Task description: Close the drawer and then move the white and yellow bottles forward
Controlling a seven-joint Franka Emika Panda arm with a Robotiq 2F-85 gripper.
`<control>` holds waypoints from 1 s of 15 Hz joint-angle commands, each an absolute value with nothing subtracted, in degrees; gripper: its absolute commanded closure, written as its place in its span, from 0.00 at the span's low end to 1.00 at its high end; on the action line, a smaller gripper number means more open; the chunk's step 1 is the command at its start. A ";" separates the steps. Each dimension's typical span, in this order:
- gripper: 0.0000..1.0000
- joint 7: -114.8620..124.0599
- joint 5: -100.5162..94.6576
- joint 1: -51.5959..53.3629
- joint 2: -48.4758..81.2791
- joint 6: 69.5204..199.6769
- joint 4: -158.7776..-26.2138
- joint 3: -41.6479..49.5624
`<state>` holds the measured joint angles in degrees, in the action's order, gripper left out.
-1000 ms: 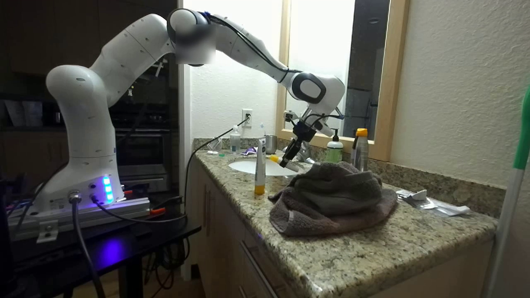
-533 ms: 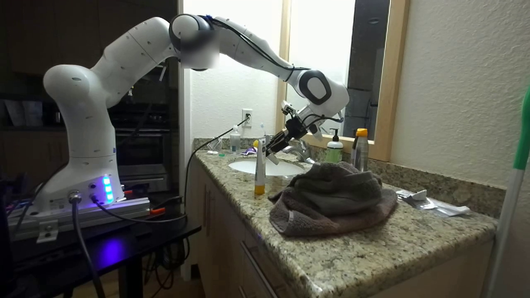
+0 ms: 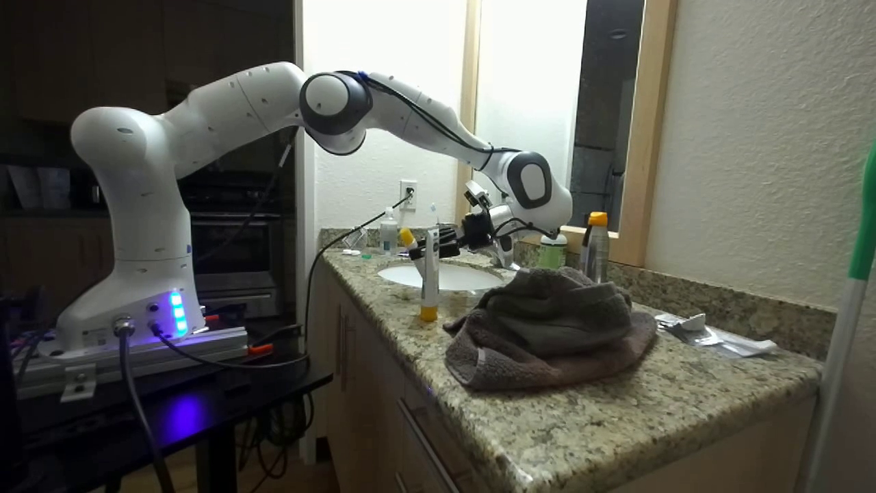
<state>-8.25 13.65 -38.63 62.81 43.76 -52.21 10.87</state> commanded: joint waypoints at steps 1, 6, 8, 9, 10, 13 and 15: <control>0.78 -9.42 11.08 -40.48 68.21 38.67 -43.61 9.50; 0.78 -11.42 6.23 -40.12 72.21 36.58 -37.55 8.73; 0.78 -12.48 4.15 -39.80 73.87 34.37 -35.82 8.23; 0.78 -12.88 3.26 -39.76 74.71 33.28 -34.83 7.99; 0.78 -13.30 2.31 -39.65 75.58 32.08 -33.98 7.85; 0.78 -14.49 0.06 -39.61 77.96 28.97 -31.10 7.37; 0.78 -15.12 -1.22 -39.56 79.18 27.75 -29.21 7.18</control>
